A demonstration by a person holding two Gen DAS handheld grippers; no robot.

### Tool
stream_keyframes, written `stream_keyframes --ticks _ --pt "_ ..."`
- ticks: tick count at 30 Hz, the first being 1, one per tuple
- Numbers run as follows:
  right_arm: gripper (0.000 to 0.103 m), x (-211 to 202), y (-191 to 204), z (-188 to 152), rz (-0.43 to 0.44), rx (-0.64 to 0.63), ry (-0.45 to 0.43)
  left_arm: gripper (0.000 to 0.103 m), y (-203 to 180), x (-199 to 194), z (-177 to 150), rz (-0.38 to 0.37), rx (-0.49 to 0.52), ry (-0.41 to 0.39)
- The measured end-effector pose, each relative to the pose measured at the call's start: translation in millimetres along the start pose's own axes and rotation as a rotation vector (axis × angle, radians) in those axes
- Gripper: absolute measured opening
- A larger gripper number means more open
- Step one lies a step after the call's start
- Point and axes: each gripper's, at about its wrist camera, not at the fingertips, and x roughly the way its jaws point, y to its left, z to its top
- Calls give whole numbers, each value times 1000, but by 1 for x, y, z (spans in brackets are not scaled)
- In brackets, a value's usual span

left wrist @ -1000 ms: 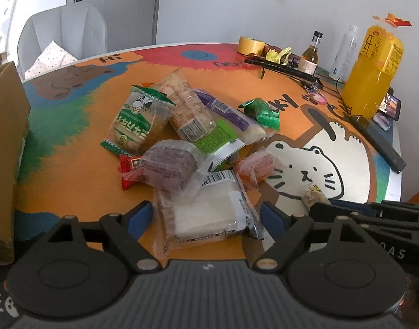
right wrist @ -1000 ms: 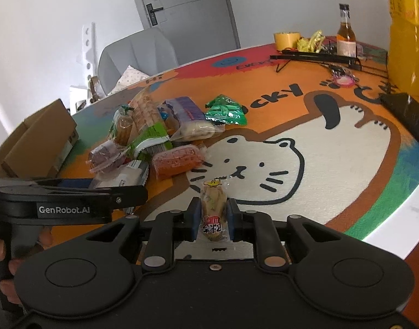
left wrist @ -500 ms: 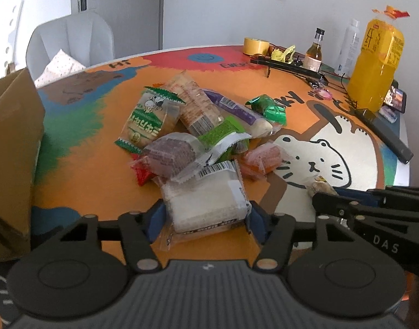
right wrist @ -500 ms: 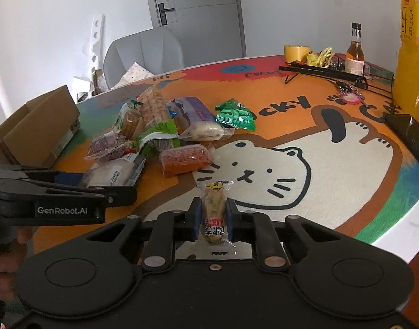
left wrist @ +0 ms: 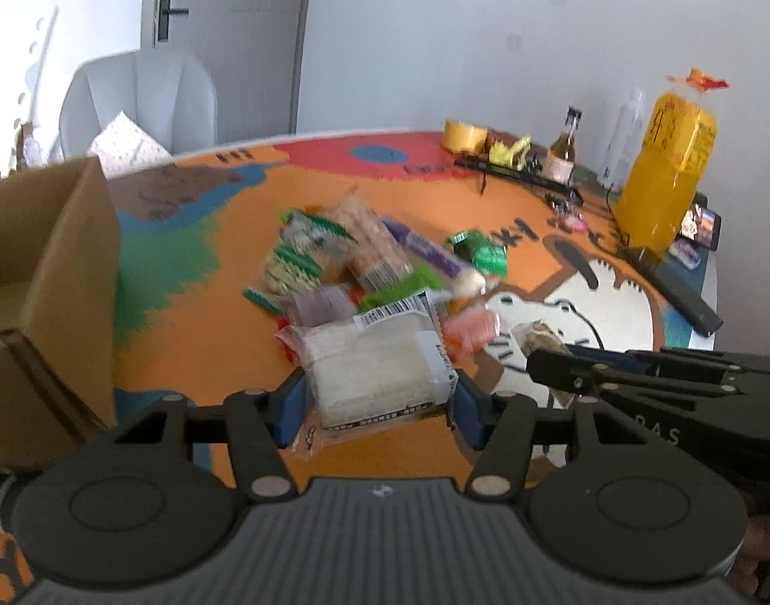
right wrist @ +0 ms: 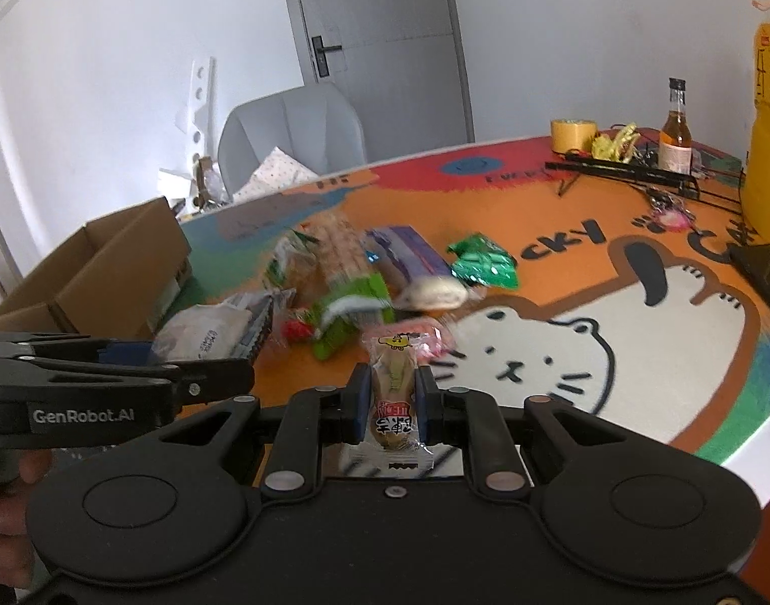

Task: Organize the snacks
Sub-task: 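Carry the bread pack into the box and open the left tool while the right carries its snack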

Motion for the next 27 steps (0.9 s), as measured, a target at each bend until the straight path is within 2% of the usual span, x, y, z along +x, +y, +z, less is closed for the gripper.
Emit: stream_keyframes --ticks 15,27 --pt "17 5 50 38 116 -51 -67 58 48 -58 29 71 -53 -160" --pt "17 13 101 67 143 -89 -139 58 106 -79 42 98 -95 -206"
